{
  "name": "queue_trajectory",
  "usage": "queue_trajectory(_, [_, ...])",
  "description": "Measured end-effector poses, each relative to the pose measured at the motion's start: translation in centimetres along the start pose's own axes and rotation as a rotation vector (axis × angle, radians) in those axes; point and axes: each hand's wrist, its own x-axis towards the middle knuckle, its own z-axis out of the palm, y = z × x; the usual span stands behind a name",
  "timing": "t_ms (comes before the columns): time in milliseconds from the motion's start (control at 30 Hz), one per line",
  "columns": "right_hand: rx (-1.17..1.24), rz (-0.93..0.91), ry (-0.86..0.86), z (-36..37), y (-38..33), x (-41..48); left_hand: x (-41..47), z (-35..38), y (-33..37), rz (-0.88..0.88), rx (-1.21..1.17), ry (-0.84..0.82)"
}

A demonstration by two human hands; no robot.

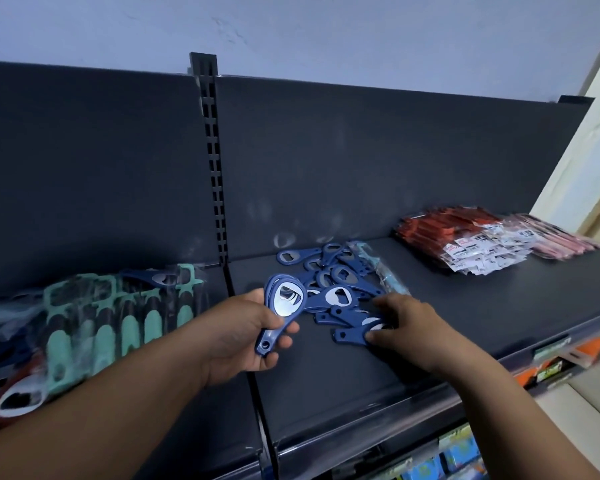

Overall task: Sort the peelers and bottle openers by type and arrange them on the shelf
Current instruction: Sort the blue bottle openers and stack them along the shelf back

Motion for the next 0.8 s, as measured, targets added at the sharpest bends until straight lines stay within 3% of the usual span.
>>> queue_trajectory(167, [0.067, -0.020, 0.010, 0.1, 0.0, 0.4, 0.4, 0.0, 0.1, -0.008, 0.003, 0.007])
queue_trajectory(267, [0.131, -0.136, 0.063, -0.1, -0.7, 0.1, 0.5, -0.2, 0.2, -0.007, -0.001, 0.018])
queue_trajectory(433, [0.507, -0.341, -0.203, -1.8, -4.0, -1.0, 0.1, -1.1, 0.9, -0.002, -0.027, 0.062])
queue_trajectory(600, [0.352, -0.516, -0.390, -1.9, -10.3, -1.0, -1.1, -2.6, 1.3, -0.020, -0.026, -0.002])
queue_trajectory(800, [0.205, -0.594, -0.301, 1.8, -17.3, -0.4, -4.1, -5.5, 0.7, 0.103, -0.052, 0.043])
